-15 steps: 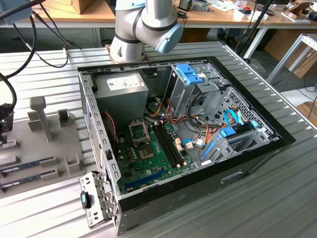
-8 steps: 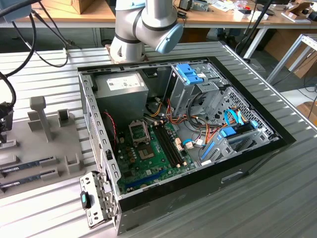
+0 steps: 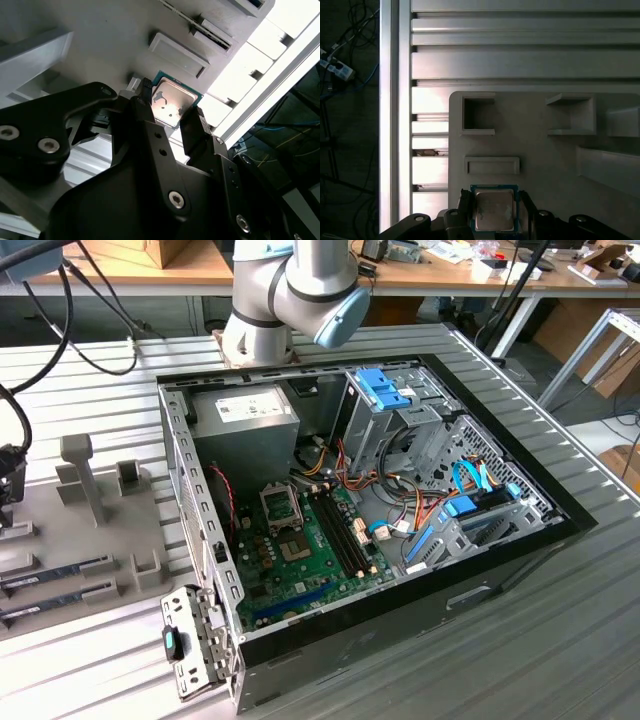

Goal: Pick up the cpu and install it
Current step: 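Pick up the cpu and move it towards the insertion slot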

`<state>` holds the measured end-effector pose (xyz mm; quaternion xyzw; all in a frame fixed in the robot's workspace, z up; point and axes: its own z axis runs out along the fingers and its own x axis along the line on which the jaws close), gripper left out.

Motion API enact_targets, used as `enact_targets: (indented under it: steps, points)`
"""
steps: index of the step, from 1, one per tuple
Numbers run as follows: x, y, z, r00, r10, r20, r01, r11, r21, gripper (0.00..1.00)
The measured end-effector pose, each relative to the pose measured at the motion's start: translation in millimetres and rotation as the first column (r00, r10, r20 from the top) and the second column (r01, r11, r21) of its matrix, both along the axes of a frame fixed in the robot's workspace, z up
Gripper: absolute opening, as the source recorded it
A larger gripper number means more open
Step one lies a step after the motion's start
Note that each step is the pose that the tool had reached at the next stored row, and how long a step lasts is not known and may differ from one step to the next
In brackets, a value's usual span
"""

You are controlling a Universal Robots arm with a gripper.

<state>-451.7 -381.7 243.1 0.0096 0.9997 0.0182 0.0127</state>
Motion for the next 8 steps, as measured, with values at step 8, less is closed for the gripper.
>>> enact_targets:
  steps: [8]
  points:
    - [0.0, 0.0, 11.7, 1.0, 0.0, 0.0001, 0.0, 1.0, 0.0023, 0.47]
